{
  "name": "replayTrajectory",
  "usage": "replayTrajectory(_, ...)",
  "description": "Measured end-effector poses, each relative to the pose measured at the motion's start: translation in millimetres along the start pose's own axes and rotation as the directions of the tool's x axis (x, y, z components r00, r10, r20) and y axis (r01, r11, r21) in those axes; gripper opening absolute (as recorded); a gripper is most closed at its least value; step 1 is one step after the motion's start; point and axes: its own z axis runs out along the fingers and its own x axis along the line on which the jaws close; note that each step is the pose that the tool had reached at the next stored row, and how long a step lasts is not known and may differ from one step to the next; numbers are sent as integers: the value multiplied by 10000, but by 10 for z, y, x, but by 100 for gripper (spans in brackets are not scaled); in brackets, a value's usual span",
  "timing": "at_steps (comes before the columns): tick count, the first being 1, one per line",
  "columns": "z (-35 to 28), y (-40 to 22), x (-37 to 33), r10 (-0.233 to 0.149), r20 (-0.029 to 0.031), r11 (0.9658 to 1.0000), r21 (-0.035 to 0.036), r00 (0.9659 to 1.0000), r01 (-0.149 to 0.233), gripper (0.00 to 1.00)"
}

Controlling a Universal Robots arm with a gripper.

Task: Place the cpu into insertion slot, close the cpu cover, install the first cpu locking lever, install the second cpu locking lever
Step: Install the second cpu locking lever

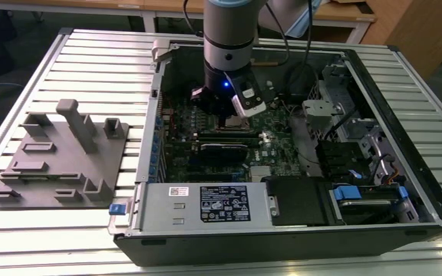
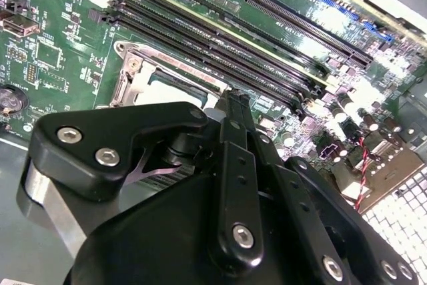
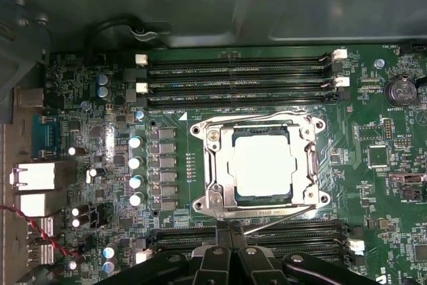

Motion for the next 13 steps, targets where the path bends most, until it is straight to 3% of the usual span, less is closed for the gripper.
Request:
replayTrajectory(4,8,-5,1,3,1,10000,0,10000,-3,11)
replayTrajectory(6,64,-9,2,2,1,10000,-1,10000,-2,11)
replayTrajectory(13,73,-10,2,2,1,10000,-1,10000,-2,11)
